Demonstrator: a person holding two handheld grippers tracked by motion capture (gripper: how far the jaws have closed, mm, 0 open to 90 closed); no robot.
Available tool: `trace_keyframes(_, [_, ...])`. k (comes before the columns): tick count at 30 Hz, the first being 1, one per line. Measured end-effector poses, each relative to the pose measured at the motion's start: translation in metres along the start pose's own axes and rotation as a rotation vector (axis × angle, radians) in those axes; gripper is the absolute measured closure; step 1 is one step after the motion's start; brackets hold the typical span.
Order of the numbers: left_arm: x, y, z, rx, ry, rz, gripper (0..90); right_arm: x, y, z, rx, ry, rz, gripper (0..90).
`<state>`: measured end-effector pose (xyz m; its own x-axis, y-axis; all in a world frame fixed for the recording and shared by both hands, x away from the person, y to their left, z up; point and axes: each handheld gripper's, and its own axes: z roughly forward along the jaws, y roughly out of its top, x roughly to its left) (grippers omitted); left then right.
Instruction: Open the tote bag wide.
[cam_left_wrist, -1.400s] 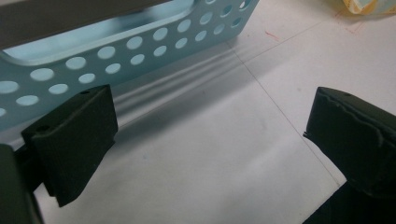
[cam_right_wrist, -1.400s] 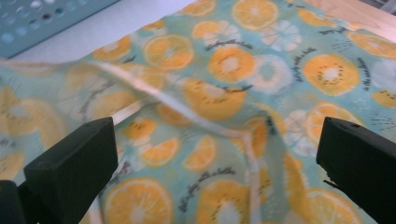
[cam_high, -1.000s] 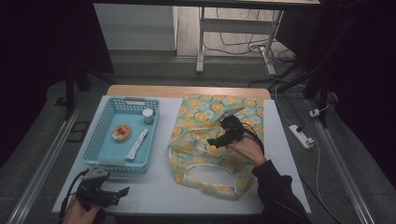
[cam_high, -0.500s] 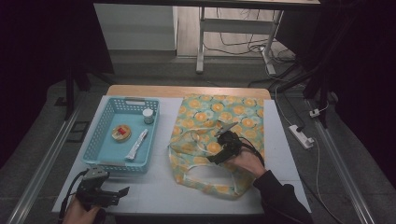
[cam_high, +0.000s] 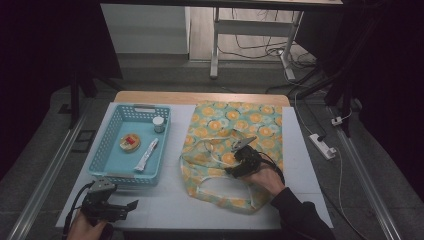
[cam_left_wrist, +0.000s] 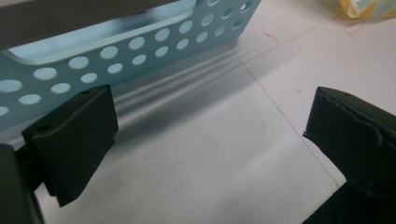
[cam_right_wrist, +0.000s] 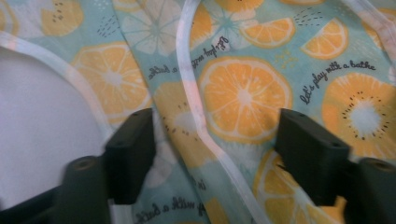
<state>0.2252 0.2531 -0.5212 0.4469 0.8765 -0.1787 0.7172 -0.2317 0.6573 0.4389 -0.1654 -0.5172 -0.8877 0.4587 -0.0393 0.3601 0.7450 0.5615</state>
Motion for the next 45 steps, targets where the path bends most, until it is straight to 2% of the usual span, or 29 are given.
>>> trace_keyframes(5, [0.000,0.000,0.000,0.002,0.000,0.000,2.7,0.009,0.002,-0.003,0.012,0.012,-0.019,60.3])
trace_keyframes(8, [0.000,0.000,0.000,0.003,-0.001,-0.001,2.8,0.010,0.002,-0.005,0.016,0.013,-0.010,76.3])
trace_keyframes(12, [0.000,0.000,0.000,0.003,-0.001,-0.002,2.9,0.004,0.000,-0.005,0.005,0.008,0.015,87.9])
trace_keyframes(15, [0.001,0.000,0.000,0.005,-0.004,0.000,2.9,0.002,0.000,-0.006,0.006,0.027,0.039,89.5])
trace_keyframes(17, [0.001,0.000,0.000,0.004,-0.005,-0.002,2.9,0.001,0.002,-0.007,0.003,0.025,0.032,89.7])
trace_keyframes(21, [0.001,0.000,0.000,0.002,-0.008,-0.007,2.9,-0.001,0.004,-0.014,-0.043,0.016,0.047,89.7])
trace_keyframes(34, [0.002,0.000,0.000,-0.001,-0.009,-0.013,2.9,-0.011,0.012,-0.035,-0.165,0.040,0.091,90.0])
trace_keyframes(40, [0.002,0.000,-0.001,-0.008,-0.011,-0.021,2.8,-0.012,0.016,-0.041,-0.183,0.035,0.086,90.0])
trace_keyframes(45, [0.003,0.000,-0.001,-0.013,-0.014,-0.022,2.8,-0.012,0.023,-0.048,-0.212,0.029,0.106,90.0])
